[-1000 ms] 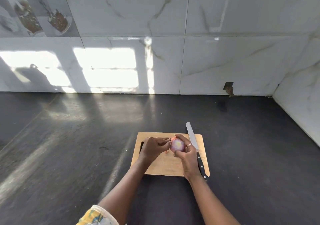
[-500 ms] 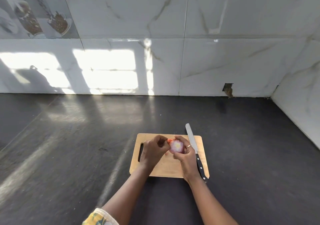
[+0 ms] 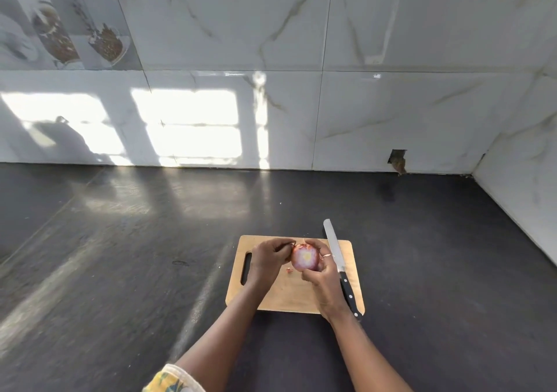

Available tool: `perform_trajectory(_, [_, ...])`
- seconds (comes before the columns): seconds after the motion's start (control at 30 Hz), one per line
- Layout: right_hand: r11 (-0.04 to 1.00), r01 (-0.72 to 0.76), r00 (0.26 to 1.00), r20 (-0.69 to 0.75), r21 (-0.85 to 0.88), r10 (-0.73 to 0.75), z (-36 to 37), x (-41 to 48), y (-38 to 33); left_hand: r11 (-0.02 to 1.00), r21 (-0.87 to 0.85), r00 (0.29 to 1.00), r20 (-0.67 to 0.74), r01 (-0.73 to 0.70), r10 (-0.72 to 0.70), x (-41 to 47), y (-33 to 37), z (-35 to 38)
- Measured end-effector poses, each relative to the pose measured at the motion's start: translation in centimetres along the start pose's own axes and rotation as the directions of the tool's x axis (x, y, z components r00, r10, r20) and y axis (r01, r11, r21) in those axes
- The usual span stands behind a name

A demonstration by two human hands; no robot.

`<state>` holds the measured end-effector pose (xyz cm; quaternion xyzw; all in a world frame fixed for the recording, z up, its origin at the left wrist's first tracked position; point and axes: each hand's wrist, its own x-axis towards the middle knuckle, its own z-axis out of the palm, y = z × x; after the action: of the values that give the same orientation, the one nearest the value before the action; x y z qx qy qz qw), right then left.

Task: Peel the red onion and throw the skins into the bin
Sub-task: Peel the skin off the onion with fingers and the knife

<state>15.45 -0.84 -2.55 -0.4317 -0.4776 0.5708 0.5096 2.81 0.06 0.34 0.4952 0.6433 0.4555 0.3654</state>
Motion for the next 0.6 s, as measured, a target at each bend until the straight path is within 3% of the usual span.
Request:
perform_trajectory(0.1, [0.976,0.01,1.0,-0.01,-0.22,-0.013,0.09,0.27,0.12,0.998,0.058,1.0,-0.015,-0.018,0.019,0.05,0.07,-0.07])
perform_trajectory(0.17, [0.976,0.0,1.0,-0.024,-0.217,-0.005,0.2,0.52,0.21,0.998,0.055,1.0,-0.015,-0.007,0.008,0.11,0.02,-0.13])
perform_trajectory(0.37, [0.993,-0.064,0.996,-0.062,0.103,0.071,-0.06,0.85,-0.18,0.996,-0.071,0.999,-0.015,0.045,-0.046,0.56,-0.25,-0.5])
perform_trajectory(0.6, [0.937,-0.076,0.996,-0.01,0.34,0.084,0.26,0.82,-0.55,0.997,-0.07,0.998,-0.046,0.029,-0.032,0.77,-0.43,-0.81])
